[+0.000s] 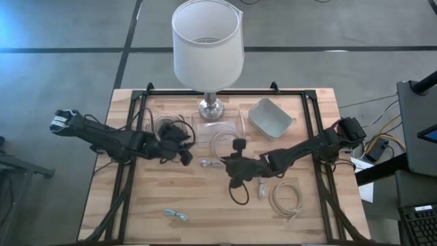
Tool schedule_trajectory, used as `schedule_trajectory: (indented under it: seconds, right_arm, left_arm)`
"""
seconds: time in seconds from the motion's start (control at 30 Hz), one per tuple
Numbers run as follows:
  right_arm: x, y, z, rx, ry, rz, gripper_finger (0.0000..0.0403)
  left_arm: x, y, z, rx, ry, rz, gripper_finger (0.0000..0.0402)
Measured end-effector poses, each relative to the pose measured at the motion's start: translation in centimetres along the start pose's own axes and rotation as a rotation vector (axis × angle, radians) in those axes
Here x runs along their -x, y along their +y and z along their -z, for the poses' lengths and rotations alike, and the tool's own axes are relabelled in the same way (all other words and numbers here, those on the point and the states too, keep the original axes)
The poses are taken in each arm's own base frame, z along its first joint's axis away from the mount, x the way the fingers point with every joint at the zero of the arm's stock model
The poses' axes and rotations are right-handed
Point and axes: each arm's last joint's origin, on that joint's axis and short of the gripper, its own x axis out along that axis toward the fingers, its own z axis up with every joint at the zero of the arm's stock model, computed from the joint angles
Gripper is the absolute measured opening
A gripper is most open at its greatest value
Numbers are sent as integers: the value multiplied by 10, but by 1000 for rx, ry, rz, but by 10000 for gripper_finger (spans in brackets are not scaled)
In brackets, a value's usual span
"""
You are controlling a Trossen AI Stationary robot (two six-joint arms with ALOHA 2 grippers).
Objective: Pick & Place USB Port
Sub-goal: Put the light brown hdmi cable into the transparent bin
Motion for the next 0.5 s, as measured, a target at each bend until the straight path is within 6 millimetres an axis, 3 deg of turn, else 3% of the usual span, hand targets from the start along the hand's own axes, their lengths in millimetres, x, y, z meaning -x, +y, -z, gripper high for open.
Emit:
schedule_trajectory:
  seconds: [0.2, 0.5]
  right_arm:
    - [-13, -19, 2, -6, -18, 56, 19]
    - [-36, -67, 6, -176, -44, 167, 20]
  left_arm:
    - [0, -15, -11, -1, -36, 221, 156]
    - [0, -16, -12, 1, -48, 225, 156]
